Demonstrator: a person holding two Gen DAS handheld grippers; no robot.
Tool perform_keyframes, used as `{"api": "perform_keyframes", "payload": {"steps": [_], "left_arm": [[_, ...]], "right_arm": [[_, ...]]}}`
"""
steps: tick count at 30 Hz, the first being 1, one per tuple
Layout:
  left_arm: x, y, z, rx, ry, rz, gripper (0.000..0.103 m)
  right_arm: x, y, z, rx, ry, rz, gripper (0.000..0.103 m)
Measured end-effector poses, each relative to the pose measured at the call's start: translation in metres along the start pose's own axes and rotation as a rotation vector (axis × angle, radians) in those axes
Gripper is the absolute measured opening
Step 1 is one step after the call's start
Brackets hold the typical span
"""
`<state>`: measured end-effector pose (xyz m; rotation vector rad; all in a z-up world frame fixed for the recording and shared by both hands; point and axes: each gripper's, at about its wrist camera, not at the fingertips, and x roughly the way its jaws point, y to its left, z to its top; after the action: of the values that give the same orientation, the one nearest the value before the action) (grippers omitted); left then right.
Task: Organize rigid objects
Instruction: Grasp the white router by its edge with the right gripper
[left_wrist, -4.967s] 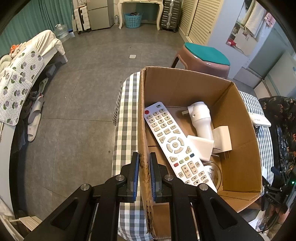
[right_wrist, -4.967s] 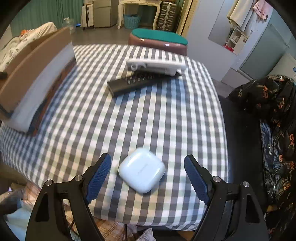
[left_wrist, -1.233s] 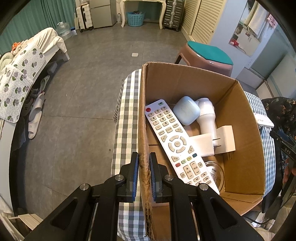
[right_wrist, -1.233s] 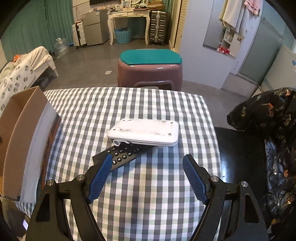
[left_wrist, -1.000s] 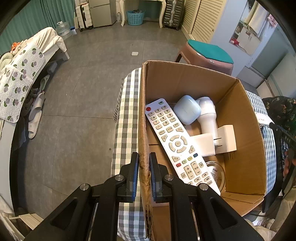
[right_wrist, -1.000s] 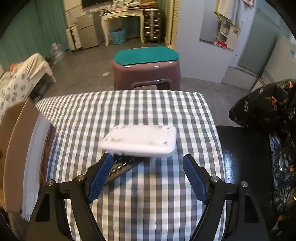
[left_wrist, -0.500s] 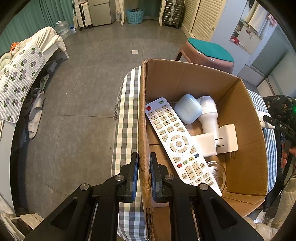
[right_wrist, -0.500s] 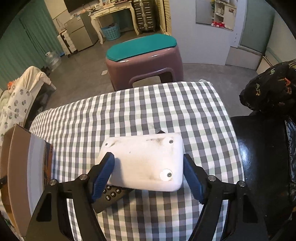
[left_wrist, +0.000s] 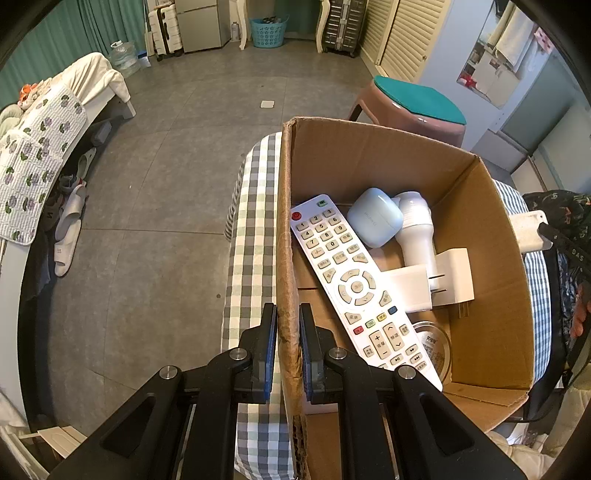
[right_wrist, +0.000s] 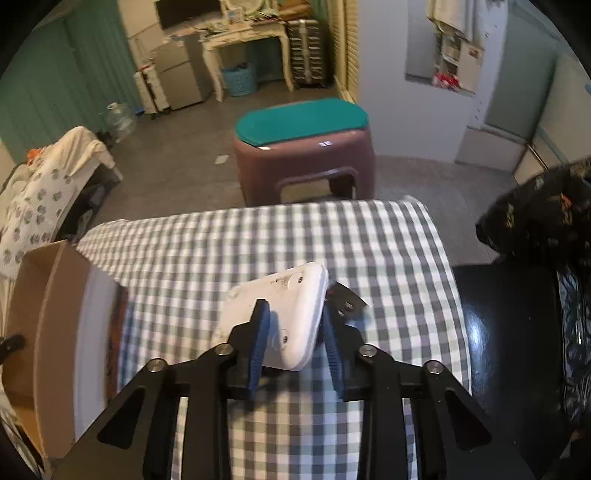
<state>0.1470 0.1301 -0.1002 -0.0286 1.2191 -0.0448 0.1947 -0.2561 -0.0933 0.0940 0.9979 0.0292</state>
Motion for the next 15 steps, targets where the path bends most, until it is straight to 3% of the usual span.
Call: {"api": "perform_keyframes", "payload": {"steps": [5,8,11,14,15], "left_arm": [[0.0,0.0,0.0,0.0,0.0,0.001,0.011],[0.0,0.0,0.0,0.001,0.0,0.001,0.011],[0.0,0.0,0.0,0.001,0.0,0.001,0.011],[0.0,0.0,0.0,0.0,0.0,0.0,0.011],[0.0,0.0,0.0,-0.001,0.0,0.0,0.011]], "right_arm": [[-0.008,0.025,-0.003,-0.063,-0.028,0.064,0.023],[-0.006,0.038,-0.004,-0.114,-0.053,0.011,0.024],[-0.006,0.042,-0.001,-0.113,-0.059,0.022,0.026],[-0.005,0.045,0.002,-0.12,-0.058,0.038,0.031],[-0.005,0.047,0.002,-0.125,-0.055,0.041,0.037]]}}
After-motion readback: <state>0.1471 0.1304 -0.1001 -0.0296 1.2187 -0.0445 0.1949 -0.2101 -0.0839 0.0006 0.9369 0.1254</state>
